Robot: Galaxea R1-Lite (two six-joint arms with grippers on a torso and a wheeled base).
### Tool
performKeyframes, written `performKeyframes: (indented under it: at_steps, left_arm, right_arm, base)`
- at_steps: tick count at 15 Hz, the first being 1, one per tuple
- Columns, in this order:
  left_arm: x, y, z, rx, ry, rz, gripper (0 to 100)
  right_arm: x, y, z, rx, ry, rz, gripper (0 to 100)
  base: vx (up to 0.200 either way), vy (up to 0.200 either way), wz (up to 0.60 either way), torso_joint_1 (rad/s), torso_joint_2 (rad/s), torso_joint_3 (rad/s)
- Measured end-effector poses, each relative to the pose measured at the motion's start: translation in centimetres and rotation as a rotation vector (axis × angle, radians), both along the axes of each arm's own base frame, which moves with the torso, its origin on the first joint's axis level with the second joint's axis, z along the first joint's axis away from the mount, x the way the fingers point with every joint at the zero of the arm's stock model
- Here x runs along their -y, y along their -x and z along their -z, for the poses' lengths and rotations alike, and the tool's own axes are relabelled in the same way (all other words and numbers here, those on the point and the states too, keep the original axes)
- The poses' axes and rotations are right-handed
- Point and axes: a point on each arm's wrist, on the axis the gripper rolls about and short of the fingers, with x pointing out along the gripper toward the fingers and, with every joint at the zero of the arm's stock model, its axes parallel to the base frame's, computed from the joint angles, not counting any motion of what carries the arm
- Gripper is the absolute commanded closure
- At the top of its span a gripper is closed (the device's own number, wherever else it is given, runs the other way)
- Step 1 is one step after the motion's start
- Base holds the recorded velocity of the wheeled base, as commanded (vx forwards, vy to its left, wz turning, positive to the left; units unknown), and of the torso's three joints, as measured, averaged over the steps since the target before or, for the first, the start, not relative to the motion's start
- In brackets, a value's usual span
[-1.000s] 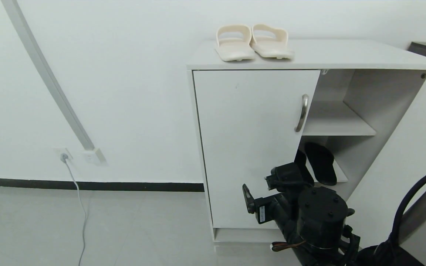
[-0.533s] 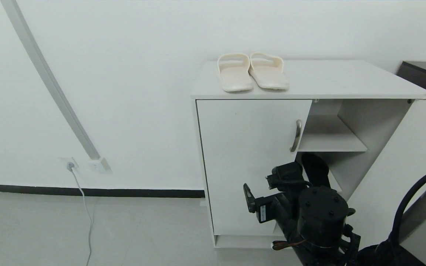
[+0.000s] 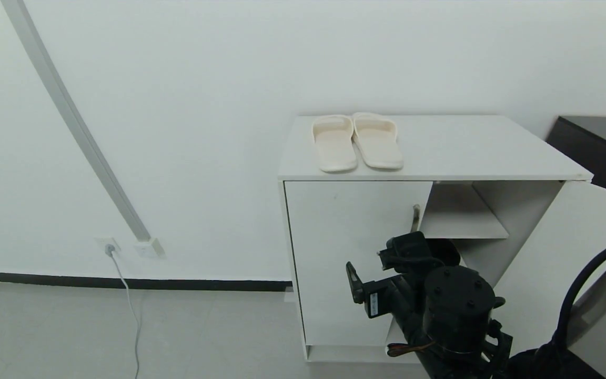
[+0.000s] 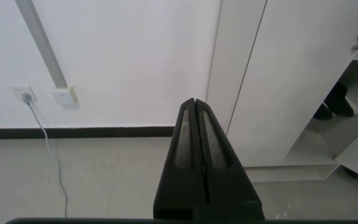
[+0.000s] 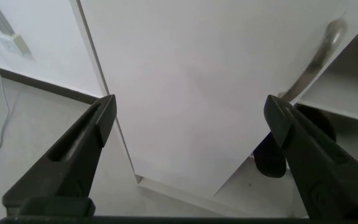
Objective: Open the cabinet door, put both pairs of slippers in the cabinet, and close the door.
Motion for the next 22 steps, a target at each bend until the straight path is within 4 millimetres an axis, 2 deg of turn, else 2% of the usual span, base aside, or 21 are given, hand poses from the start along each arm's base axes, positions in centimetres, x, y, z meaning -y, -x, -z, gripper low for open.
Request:
performKeyframes:
  at_steps: [15,19,22]
  left_arm:
    - [0.0,0.0,0.0,0.000,-0.012,0.004,100]
    - [0.0,0.0,0.0,0.000,-0.013,0.004,100]
    - [0.0,0.0,0.0,0.000,-0.014,0.004,100]
  right_arm:
    - [0.2,0.1,0.1,0.003,-0.006,-0.003,0]
    - [0.4,-0.5,0.2,0.005,-0.001,-0.019,0]
    - [0.0,-1.6,-0.7,-0.019,0.028,-0.004,0]
  base:
    - [0.000,0.000,0.00,0.228,-0.53,-0.298]
    - [0.000,0.000,0.00,0.044,-0.09,-0.041]
    - [0.000,0.000,0.00,0.000,0.00,0.000]
